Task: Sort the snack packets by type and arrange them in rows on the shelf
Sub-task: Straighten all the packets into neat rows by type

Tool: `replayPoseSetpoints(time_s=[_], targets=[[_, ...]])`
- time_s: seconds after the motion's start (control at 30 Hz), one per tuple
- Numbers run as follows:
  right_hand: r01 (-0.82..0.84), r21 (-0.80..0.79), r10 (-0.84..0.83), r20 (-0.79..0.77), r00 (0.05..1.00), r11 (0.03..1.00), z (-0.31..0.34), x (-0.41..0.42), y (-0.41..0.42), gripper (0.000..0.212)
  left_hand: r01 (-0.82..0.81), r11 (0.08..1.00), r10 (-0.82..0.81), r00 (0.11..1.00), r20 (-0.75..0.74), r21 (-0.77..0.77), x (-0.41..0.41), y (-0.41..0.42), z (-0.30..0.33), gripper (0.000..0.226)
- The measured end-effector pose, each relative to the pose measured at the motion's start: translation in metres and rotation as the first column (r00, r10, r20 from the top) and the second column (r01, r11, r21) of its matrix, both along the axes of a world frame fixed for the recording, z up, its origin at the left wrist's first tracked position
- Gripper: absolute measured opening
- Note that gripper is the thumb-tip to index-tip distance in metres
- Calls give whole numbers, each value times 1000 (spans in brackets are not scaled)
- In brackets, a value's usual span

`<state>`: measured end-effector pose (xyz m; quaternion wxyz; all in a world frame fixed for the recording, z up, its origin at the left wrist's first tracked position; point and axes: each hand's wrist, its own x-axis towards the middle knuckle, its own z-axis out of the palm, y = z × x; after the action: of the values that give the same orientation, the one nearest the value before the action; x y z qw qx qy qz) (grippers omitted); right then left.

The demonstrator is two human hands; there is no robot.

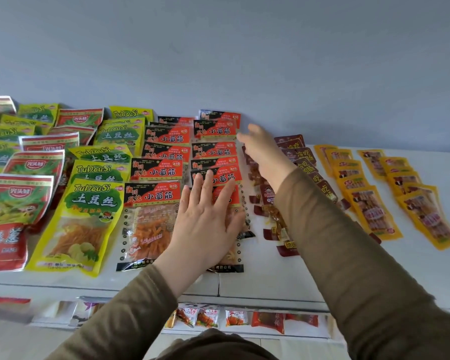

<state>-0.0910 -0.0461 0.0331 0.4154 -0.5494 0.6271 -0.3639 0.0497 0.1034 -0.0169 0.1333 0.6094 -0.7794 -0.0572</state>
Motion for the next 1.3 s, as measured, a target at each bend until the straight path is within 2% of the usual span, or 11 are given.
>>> replayPoseSetpoints(time_s=[0.07, 0.2, 0.33, 0.4, 0.67, 0.77, 0.87, 0.97, 1.03, 1.1, 1.3], targets=[[42, 7, -43, 57, 997, 999, -4, 14, -17, 59, -7, 1000, 6, 1000, 23, 26, -3, -7, -5, 65], [107, -94, -119, -137, 983, 990, -14, 21, -43, 55, 33, 997, -39, 997, 73, 75, -8, -7, -14, 66], [62, -130, -102, -330, 939, 990, -15, 15, -57, 28, 67, 995, -73, 993, 91, 74, -7, -5, -13, 68], [57, -161, -110, -338, 935, 985, -18, 13, -60, 20, 75, 995, -81, 992, 98, 68, -3, -5, -11, 67], [136, -96, -147, -121, 982, 986, -25, 18, -58, 3, 89, 992, -98, 990, 104, 87, 7, -5, -8, 63], [135, -46, -137, -64, 988, 990, -27, 21, -55, 13, 86, 993, -93, 991, 93, 79, 7, -5, -6, 62], [114, -64, -119, -66, 991, 991, -18, 17, -46, 28, 85, 995, -89, 994, 66, 61, 8, 0, -3, 62], [69, -20, -67, 106, 992, 997, 0, 8, -25, 47, 97, 995, -97, 995, 36, 7, 18, 15, -1, 63], [38, -13, -34, 214, 976, 999, 7, 2, -4, 50, 100, 995, -99, 994, 47, -19, 27, 26, -2, 63], [27, -4, -25, 255, 967, 1000, 5, -1, 23, 55, 98, 995, -98, 992, 82, -1, 34, 32, -3, 64], [-104, 145, 29, 443, 896, 984, -22, 8, 79, 58, 86, 996, -89, 988, 123, 29, 30, 25, -9, 66]])
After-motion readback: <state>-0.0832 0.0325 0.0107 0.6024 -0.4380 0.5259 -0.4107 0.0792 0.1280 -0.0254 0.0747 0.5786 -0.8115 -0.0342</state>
